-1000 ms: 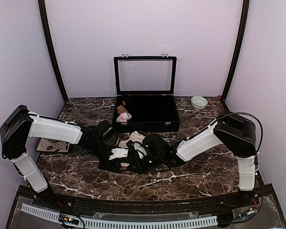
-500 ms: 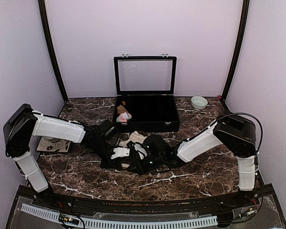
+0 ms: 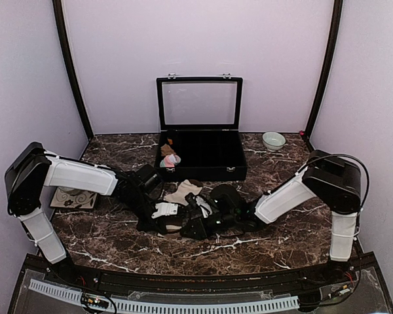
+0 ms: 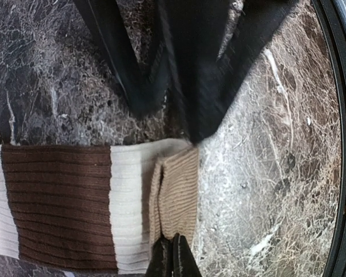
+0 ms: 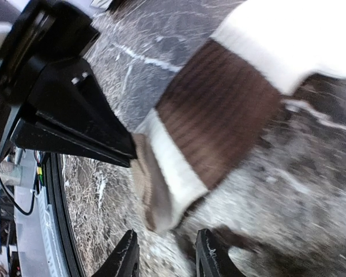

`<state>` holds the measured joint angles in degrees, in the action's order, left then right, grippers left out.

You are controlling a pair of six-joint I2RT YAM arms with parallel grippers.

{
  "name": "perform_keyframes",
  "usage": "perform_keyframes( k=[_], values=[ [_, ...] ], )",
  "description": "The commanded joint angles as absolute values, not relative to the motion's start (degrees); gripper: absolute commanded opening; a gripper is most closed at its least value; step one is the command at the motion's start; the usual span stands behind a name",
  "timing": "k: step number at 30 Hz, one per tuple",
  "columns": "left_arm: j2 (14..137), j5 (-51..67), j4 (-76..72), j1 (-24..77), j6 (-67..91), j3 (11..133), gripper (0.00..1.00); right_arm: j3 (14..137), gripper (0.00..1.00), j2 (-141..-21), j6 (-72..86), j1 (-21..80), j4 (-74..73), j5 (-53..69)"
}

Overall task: Roll the socks
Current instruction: Roll the sock at the center of the board.

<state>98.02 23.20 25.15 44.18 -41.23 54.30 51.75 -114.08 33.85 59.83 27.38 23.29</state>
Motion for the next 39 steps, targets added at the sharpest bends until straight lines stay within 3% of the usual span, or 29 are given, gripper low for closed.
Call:
perform_keyframes(
  k=[1, 11, 29, 39],
  values=[
    [96.2, 23.7, 27.7, 43.9, -41.2, 53.9, 0.0, 46.9, 0.35, -112.2, 38.8, 57.1, 30.6, 24.0],
    [95.8, 24.1, 27.6, 43.9, -40.9, 53.9, 0.0, 46.2, 0.21, -115.0, 49.0, 52.4, 44.7, 29.9],
    [95.2, 24.7, 28.4, 43.9, -41.3, 53.3, 0.0, 65.0, 0.13, -128.5, 49.7, 52.2, 36.7, 29.6],
    [95.3, 24.8, 31.6, 43.9, -40.7, 54.0, 0.0, 62.3, 0.1, -126.9, 45.0, 52.2, 31.1, 22.2]
  ],
)
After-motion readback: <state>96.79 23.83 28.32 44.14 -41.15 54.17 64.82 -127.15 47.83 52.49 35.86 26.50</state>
